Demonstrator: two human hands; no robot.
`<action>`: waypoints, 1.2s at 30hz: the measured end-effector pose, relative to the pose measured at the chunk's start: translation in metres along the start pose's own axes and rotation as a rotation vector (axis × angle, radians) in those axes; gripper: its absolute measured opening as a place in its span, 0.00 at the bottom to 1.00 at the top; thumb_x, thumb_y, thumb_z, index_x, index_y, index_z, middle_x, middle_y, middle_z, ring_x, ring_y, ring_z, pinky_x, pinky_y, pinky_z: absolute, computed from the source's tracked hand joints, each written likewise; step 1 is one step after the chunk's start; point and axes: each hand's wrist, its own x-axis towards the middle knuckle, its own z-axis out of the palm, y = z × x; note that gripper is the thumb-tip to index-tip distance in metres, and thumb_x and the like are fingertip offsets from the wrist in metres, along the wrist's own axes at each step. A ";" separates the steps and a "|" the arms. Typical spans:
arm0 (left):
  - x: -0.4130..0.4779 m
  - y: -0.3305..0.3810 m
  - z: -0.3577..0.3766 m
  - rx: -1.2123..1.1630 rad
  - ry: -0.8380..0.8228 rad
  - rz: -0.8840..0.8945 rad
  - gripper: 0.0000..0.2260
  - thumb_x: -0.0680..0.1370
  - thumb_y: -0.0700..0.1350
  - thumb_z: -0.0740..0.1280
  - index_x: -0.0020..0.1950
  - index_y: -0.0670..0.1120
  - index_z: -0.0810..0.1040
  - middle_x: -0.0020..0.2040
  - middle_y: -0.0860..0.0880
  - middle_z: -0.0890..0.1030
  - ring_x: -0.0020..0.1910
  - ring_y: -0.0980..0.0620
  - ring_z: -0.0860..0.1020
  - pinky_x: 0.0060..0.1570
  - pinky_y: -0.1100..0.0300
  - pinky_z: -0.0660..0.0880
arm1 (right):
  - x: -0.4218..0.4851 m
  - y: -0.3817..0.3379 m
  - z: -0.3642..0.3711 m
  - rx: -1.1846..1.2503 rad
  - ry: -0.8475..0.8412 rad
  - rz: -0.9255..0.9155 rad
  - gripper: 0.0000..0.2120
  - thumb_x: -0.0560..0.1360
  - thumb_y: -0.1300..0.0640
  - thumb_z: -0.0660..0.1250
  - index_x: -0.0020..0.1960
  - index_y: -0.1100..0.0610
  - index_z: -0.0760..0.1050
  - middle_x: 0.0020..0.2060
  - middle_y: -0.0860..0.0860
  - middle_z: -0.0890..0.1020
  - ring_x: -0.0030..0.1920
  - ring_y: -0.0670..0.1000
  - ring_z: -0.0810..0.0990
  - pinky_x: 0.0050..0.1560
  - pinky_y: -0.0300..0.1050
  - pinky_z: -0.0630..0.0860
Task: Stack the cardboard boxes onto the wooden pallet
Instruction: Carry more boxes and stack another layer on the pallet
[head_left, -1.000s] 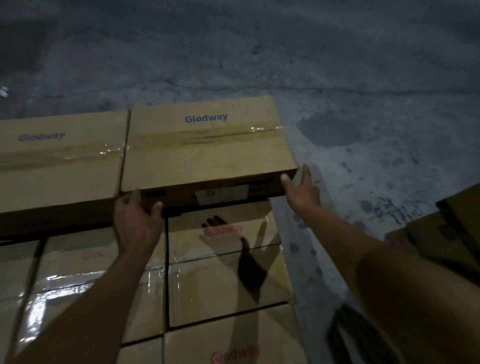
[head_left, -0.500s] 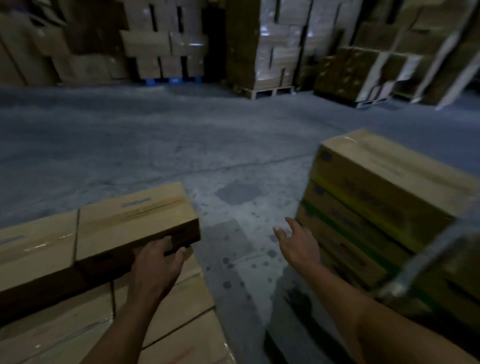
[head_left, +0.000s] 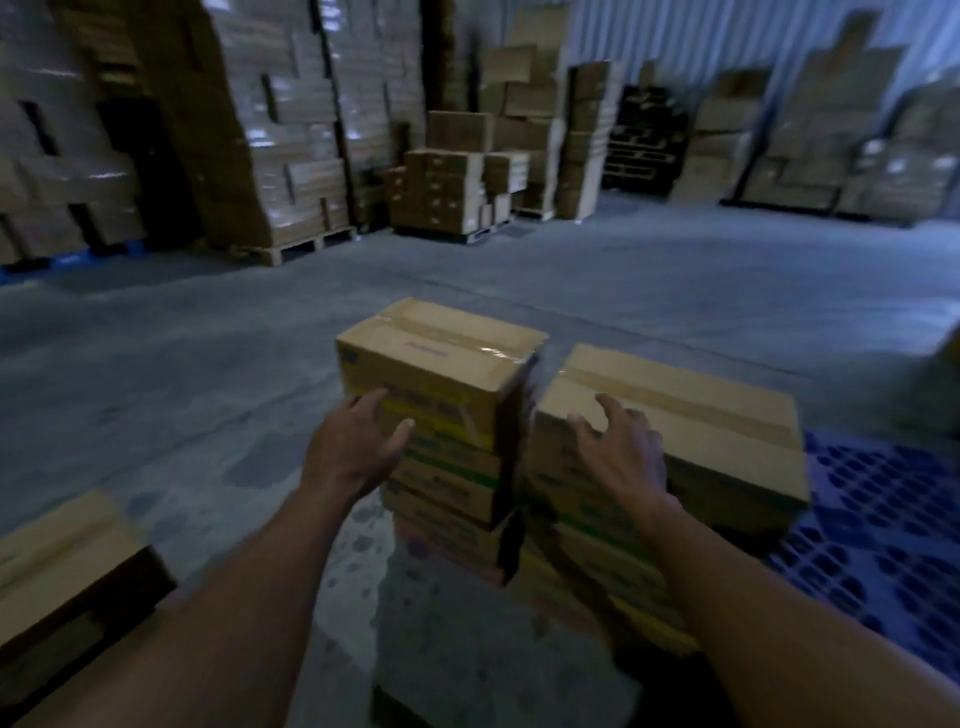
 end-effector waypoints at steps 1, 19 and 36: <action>0.010 0.020 0.016 0.003 -0.028 0.045 0.27 0.78 0.56 0.69 0.73 0.43 0.72 0.68 0.40 0.76 0.64 0.38 0.75 0.58 0.48 0.73 | 0.005 0.018 -0.014 0.006 0.032 0.030 0.28 0.80 0.38 0.60 0.78 0.46 0.61 0.73 0.58 0.67 0.70 0.62 0.66 0.66 0.62 0.68; 0.149 0.153 0.273 -0.083 -0.493 0.199 0.31 0.78 0.54 0.70 0.75 0.38 0.68 0.73 0.40 0.69 0.71 0.42 0.69 0.68 0.49 0.69 | 0.122 0.247 -0.058 0.009 0.311 0.681 0.38 0.76 0.40 0.69 0.78 0.58 0.61 0.75 0.60 0.65 0.72 0.64 0.65 0.70 0.59 0.65; 0.224 0.134 0.357 -0.526 -0.471 -0.173 0.32 0.68 0.58 0.78 0.70 0.53 0.73 0.58 0.56 0.76 0.58 0.54 0.72 0.58 0.59 0.68 | 0.184 0.290 -0.044 0.314 0.399 1.039 0.60 0.65 0.35 0.77 0.82 0.52 0.44 0.80 0.55 0.57 0.78 0.61 0.58 0.74 0.60 0.61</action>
